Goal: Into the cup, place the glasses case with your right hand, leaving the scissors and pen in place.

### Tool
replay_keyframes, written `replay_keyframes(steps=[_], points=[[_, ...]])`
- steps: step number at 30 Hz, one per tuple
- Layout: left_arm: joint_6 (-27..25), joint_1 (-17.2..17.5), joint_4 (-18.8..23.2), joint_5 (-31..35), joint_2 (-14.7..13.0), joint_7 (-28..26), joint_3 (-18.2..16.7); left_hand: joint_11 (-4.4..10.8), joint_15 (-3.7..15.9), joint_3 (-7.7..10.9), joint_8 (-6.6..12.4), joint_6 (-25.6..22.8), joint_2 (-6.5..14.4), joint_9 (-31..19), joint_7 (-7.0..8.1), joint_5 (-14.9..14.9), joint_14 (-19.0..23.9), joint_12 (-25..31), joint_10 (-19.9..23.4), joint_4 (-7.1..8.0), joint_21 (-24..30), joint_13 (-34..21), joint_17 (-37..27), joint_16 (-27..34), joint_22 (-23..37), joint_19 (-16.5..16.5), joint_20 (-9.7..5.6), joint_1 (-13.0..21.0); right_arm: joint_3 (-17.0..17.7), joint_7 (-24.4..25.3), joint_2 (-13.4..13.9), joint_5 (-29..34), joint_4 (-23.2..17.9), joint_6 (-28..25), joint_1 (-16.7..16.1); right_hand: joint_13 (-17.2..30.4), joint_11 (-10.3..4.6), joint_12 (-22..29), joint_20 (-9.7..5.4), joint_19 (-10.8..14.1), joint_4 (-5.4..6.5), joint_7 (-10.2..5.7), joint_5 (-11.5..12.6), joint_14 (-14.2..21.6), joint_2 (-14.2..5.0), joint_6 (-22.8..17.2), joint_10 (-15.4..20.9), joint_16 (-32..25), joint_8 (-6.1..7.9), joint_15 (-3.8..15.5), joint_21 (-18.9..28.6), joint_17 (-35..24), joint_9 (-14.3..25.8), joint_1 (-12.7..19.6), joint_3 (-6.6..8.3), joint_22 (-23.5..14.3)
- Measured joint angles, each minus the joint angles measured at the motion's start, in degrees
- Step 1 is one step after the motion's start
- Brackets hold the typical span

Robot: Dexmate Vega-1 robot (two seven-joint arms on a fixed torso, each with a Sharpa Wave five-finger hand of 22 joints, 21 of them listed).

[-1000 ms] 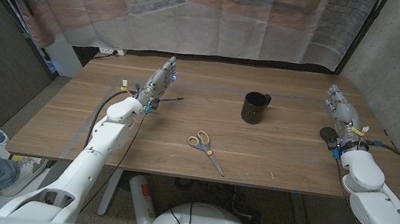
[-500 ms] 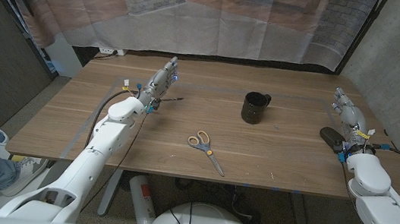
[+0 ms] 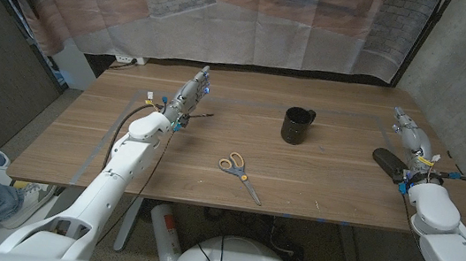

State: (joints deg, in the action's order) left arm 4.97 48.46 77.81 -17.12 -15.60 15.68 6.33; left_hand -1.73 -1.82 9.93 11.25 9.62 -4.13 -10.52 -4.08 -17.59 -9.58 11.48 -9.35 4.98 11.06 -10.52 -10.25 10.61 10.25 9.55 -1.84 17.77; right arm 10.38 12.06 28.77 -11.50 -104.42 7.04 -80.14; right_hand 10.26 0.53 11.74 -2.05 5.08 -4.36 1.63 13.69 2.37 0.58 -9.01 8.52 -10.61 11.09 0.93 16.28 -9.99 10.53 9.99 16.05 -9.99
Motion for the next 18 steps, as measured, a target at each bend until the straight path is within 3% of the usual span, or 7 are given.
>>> replay_keyframes(steps=[18], points=[[0.0,-0.56,-0.36,0.39,0.08,0.03,0.16,0.0,0.0,-0.23,0.0,0.0,0.22,0.0,0.0,0.0,0.0,0.0,0.0,-0.24,0.0,0.0,0.0,0.0,0.0,0.0,0.0,0.22,0.95,2.07,-0.09,4.96,-1.61,-2.52,-1.69,0.0,-0.61,0.0,0.0,-0.01,-0.24,-0.62,0.0,0.31,-0.3,-0.62,0.62,0.0,0.0,0.31,-0.44,0.0,0.0,0.3,0.22,0.0]])
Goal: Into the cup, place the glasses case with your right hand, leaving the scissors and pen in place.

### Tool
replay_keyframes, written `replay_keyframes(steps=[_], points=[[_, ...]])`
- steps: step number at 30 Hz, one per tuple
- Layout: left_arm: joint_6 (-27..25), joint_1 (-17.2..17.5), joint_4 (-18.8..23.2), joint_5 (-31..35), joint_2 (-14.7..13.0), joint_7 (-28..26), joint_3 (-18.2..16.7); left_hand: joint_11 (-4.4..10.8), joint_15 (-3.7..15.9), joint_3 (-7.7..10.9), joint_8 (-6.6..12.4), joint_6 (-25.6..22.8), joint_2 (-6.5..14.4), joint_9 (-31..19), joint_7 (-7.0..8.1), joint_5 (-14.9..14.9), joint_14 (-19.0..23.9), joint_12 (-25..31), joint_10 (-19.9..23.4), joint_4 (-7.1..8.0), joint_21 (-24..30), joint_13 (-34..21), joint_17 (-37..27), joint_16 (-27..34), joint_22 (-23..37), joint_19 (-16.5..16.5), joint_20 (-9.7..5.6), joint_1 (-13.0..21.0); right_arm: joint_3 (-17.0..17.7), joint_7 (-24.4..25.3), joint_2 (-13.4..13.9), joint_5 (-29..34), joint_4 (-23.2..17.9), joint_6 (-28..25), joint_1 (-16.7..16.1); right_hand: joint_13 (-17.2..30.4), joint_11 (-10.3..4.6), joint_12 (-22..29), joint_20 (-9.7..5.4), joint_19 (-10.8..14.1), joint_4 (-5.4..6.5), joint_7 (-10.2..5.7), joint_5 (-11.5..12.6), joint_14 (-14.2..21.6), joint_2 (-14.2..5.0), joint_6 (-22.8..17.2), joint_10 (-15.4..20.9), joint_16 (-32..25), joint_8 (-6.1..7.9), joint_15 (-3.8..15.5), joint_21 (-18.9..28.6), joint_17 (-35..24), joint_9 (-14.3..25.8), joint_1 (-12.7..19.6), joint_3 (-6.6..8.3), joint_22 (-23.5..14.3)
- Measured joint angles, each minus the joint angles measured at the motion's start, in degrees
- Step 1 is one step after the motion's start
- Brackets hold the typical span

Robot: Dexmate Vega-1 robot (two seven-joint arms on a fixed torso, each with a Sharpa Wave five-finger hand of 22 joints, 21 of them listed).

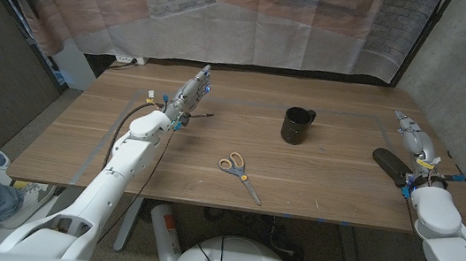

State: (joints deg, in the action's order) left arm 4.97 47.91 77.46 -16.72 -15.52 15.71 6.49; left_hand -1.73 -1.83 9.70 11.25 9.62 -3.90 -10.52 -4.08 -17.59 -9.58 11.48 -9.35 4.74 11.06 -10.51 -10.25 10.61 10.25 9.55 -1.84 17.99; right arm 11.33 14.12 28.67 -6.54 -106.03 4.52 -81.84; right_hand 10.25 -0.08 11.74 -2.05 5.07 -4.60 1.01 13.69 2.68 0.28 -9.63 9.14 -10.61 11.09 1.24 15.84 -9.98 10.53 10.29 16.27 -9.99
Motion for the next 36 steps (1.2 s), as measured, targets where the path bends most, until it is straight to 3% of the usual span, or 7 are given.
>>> replay_keyframes(steps=[36], points=[[-0.42,0.02,0.17,0.45,0.17,-0.14,0.49,0.0,0.0,-0.23,0.0,0.0,0.23,0.0,0.0,0.0,0.0,0.0,0.0,0.24,0.0,0.0,0.0,0.0,0.0,0.0,0.0,0.23,1.21,2.64,0.6,11.81,-3.19,-6.7,-3.0,0.0,-0.33,0.0,-0.01,0.63,-0.55,-0.3,0.0,0.52,-0.23,-0.3,0.33,0.0,0.0,0.52,-0.6,0.0,0.0,0.83,-0.06,0.0]])
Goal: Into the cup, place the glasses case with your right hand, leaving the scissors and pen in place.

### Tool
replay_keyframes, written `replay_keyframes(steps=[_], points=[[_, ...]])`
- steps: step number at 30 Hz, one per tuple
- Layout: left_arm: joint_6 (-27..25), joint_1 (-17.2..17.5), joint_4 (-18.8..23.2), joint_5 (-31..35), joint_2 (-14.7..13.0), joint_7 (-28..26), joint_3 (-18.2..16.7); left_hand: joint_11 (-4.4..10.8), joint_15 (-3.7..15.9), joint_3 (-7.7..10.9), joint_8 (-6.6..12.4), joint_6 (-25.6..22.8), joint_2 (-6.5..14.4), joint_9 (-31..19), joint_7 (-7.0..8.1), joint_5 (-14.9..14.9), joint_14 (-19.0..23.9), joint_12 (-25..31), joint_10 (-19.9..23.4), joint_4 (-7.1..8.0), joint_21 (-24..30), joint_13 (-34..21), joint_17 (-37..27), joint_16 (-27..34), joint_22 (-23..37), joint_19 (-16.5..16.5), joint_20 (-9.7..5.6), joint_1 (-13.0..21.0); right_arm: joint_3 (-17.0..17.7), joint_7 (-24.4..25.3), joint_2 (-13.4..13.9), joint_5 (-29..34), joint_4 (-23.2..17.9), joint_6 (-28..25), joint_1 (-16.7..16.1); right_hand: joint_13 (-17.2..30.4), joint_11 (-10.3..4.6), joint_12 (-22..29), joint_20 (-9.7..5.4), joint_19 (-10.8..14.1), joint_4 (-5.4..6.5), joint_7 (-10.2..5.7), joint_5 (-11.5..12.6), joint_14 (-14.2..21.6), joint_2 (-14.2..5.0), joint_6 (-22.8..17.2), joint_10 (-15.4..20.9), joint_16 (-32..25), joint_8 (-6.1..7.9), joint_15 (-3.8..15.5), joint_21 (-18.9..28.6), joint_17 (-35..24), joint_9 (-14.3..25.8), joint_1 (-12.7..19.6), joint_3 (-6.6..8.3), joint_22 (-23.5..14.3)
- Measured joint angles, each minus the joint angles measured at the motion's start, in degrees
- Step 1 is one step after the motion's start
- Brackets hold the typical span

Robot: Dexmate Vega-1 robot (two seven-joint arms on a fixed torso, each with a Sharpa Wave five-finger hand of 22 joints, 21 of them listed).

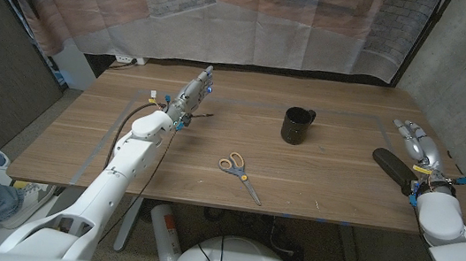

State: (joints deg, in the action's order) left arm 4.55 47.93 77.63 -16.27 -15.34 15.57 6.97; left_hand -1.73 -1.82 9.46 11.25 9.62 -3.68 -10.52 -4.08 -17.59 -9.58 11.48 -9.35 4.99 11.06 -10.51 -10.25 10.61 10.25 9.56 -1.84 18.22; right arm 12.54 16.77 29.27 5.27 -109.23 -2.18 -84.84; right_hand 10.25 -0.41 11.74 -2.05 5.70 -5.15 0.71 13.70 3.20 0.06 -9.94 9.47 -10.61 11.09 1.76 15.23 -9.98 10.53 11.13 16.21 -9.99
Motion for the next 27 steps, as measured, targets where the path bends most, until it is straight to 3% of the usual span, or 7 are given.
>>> replay_keyframes(steps=[17,27], points=[[0.17,0.93,0.79,-1.12,-1.25,1.36,-1.19,0.0,0.0,-0.24,0.0,0.0,0.3,0.0,0.0,0.0,0.0,0.0,0.0,-0.24,0.0,0.0,0.0,0.0,0.0,0.0,0.0,0.3,-0.19,0.74,0.41,4.79,-1.97,-2.85,-1.39,0.0,-0.08,0.0,0.0,-0.01,-0.41,0.0,0.0,-0.01,0.4,0.0,0.08,0.0,0.0,-0.01,-0.41,0.0,0.0,0.39,-0.06,0.0],[1.32,2.02,0.43,-2.69,-3.45,3.56,-3.35,0.0,0.0,-0.24,0.0,0.0,0.3,0.0,0.0,0.0,0.0,0.0,0.0,-0.24,0.0,0.0,0.0,0.0,0.0,0.0,0.0,0.3,-0.48,1.17,0.65,9.1,-3.22,-5.92,-2.06,0.0,-0.07,0.0,0.0,-0.01,-0.88,0.0,0.0,-0.01,0.39,0.01,0.07,0.0,0.0,-0.01,-0.62,0.0,0.0,0.39,-0.07,0.0]])
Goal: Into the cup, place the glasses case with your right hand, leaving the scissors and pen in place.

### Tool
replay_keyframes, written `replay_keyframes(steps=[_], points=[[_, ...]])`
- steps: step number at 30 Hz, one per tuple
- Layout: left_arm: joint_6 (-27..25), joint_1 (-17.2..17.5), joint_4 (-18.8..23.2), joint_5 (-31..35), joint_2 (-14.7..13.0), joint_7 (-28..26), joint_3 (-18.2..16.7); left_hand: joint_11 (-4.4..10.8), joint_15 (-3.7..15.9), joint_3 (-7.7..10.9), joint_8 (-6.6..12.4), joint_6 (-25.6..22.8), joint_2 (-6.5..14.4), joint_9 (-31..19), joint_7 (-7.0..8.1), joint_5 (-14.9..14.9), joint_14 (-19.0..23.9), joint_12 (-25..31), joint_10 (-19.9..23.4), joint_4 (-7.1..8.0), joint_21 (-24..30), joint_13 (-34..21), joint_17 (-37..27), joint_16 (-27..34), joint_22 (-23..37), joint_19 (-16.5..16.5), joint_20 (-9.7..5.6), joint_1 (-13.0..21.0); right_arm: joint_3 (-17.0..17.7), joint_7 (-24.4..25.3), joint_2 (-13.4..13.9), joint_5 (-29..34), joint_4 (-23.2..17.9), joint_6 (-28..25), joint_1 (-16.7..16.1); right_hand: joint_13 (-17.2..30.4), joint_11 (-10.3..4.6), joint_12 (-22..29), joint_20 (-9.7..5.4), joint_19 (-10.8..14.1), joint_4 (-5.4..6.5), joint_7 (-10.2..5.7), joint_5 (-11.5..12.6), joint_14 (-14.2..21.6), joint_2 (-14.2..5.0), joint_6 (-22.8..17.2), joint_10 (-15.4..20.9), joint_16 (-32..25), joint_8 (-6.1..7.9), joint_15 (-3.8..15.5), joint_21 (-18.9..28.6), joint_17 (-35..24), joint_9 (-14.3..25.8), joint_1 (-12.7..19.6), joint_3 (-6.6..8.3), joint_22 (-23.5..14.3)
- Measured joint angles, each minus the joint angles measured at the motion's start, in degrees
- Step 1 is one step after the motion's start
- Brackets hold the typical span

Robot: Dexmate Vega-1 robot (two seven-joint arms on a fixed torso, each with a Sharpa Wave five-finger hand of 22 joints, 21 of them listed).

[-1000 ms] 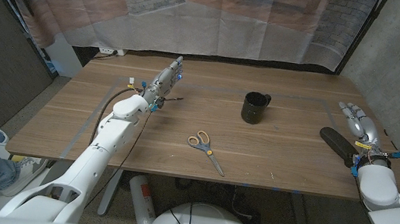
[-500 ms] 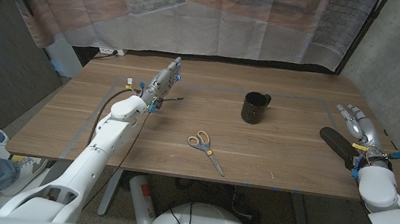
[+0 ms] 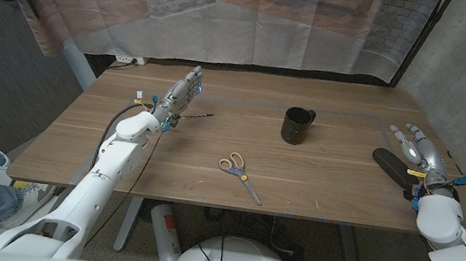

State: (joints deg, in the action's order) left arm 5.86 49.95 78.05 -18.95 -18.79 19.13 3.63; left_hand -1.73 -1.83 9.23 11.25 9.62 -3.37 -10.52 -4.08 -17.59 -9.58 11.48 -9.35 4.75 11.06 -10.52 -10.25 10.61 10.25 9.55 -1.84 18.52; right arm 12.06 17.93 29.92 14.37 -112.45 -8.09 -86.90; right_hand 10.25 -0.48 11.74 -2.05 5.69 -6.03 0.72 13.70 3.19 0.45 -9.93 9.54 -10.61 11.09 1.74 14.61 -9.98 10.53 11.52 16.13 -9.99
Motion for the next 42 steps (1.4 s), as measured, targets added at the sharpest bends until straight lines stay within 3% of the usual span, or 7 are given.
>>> replay_keyframes(steps=[18,42], points=[[0.98,0.03,-2.32,-2.02,-2.46,3.64,-2.15,0.0,0.0,0.0,0.0,0.0,0.22,0.0,0.0,0.0,0.0,0.0,0.0,0.0,0.0,0.0,0.0,0.0,0.0,0.0,0.0,0.22,-1.2,-0.21,0.47,4.31,-1.28,-3.96,0.02,0.0,0.0,0.0,0.0,0.0,-0.17,0.0,0.0,0.0,0.6,0.0,-0.01,0.0,0.0,0.0,-0.44,0.0,0.0,0.6,-0.18,0.0],[1.2,-1.45,-3.65,-2.1,-2.37,4.6,-1.71,0.0,0.0,-0.41,0.0,0.0,0.22,0.0,0.0,0.0,0.0,0.0,0.0,0.06,0.0,0.0,0.0,0.0,0.0,0.0,0.0,0.22,-2.92,-1.5,2.54,10.29,-2.06,-11.03,0.32,0.0,0.01,0.0,0.0,0.0,-0.63,-0.21,0.0,0.43,0.73,0.22,-0.01,0.0,0.0,0.01,-0.66,0.0,0.0,1.34,-0.16,0.0]])
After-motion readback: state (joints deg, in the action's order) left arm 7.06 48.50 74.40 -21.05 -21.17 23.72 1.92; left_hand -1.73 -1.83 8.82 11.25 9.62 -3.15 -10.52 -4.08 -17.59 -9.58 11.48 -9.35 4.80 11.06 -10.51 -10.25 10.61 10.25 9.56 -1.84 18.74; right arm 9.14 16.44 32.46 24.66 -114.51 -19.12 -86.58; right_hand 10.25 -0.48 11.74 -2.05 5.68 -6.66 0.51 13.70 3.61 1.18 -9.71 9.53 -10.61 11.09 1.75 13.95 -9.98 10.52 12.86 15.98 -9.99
